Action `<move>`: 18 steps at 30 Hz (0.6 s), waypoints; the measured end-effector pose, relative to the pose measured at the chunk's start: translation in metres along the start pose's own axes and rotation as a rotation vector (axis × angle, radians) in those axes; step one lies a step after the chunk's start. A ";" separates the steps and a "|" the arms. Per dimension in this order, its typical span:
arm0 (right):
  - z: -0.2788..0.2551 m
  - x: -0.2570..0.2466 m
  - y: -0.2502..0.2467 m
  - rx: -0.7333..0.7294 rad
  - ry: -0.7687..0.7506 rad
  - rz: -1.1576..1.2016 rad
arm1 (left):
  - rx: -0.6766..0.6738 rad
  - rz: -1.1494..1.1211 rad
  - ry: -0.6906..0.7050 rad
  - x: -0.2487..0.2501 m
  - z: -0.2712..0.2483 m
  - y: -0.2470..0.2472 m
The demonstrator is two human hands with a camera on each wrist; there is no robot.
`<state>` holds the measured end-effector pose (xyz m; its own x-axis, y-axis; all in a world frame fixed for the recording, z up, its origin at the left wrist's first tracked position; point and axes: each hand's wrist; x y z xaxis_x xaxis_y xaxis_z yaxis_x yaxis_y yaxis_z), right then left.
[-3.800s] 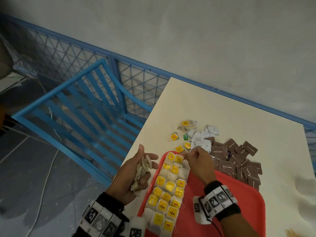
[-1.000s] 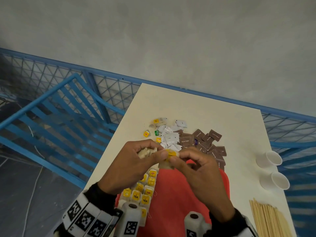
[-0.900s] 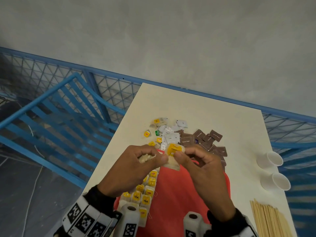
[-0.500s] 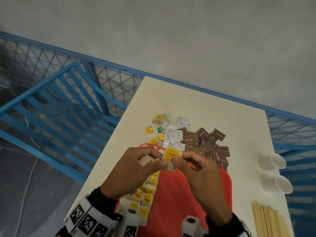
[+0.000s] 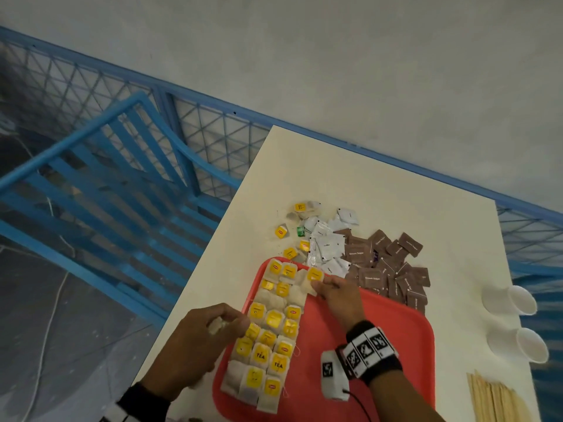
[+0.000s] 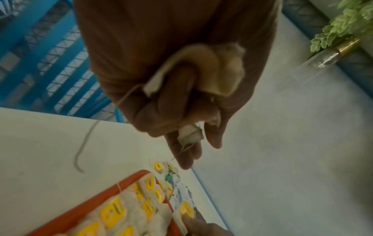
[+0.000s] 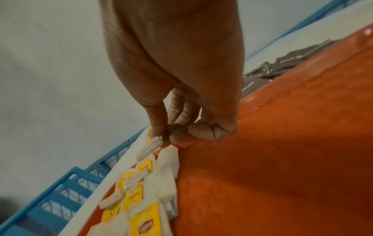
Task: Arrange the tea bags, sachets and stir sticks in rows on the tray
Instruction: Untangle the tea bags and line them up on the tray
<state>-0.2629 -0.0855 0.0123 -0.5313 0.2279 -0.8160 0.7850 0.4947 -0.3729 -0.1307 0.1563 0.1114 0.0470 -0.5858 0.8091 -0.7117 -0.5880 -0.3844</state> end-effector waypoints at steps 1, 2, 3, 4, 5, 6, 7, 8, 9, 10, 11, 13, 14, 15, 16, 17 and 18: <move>0.006 -0.002 0.005 -0.005 0.006 0.013 | 0.005 0.010 -0.011 -0.002 0.001 -0.003; 0.011 -0.005 0.009 -0.009 0.005 0.010 | 0.013 0.015 -0.021 -0.003 0.002 -0.005; 0.017 -0.004 0.013 -0.011 0.007 -0.009 | 0.020 0.010 -0.030 -0.004 0.003 -0.006; 0.021 -0.004 0.017 -0.004 0.012 -0.039 | 0.023 0.001 -0.035 -0.004 0.005 -0.007; 0.024 -0.002 0.020 0.008 0.010 -0.079 | 0.022 -0.007 -0.035 -0.004 0.006 -0.007; 0.027 0.002 0.023 0.025 0.006 -0.115 | 0.017 -0.006 -0.034 -0.004 0.007 -0.008; 0.030 0.006 0.026 0.046 -0.001 -0.151 | 0.014 -0.011 -0.035 -0.004 0.008 -0.008; 0.031 0.009 0.028 0.074 -0.011 -0.184 | 0.015 -0.023 -0.042 -0.003 0.008 -0.009; 0.031 0.012 0.031 0.105 -0.031 -0.215 | 0.018 -0.046 -0.054 -0.003 0.009 -0.010; 0.030 0.013 0.033 0.139 -0.060 -0.252 | 0.021 -0.074 -0.072 -0.001 0.009 -0.010; 0.028 0.014 0.035 0.171 -0.091 -0.284 | 0.022 -0.104 -0.087 0.001 0.009 -0.011; 0.025 0.015 0.038 0.213 -0.128 -0.309 | 0.019 -0.154 -0.099 0.005 0.009 -0.011; 0.025 0.016 0.039 0.215 -0.129 -0.321 | 0.010 -0.180 -0.096 0.008 0.008 -0.012; 0.025 0.015 0.039 0.200 -0.122 -0.346 | -0.006 -0.215 -0.088 0.011 0.007 -0.012; 0.025 0.013 0.038 0.180 -0.119 -0.368 | -0.026 -0.267 -0.084 0.015 0.006 -0.011; 0.025 0.010 0.035 0.161 -0.122 -0.377 | -0.049 -0.329 -0.092 0.018 0.005 -0.010; 0.023 0.006 0.030 0.157 -0.147 -0.367 | -0.073 -0.394 -0.116 0.022 0.005 -0.008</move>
<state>-0.2348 -0.0887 -0.0139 -0.7426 -0.0675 -0.6663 0.5970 0.3841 -0.7043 -0.1203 0.1451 0.1301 0.4012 -0.3856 0.8308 -0.6710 -0.7412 -0.0200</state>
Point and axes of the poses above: each hand's wrist, its own z-axis towards the middle knuckle, its own y-axis out of the palm, x = y × z, and after that the axes turned 10 degrees about x, right-handed
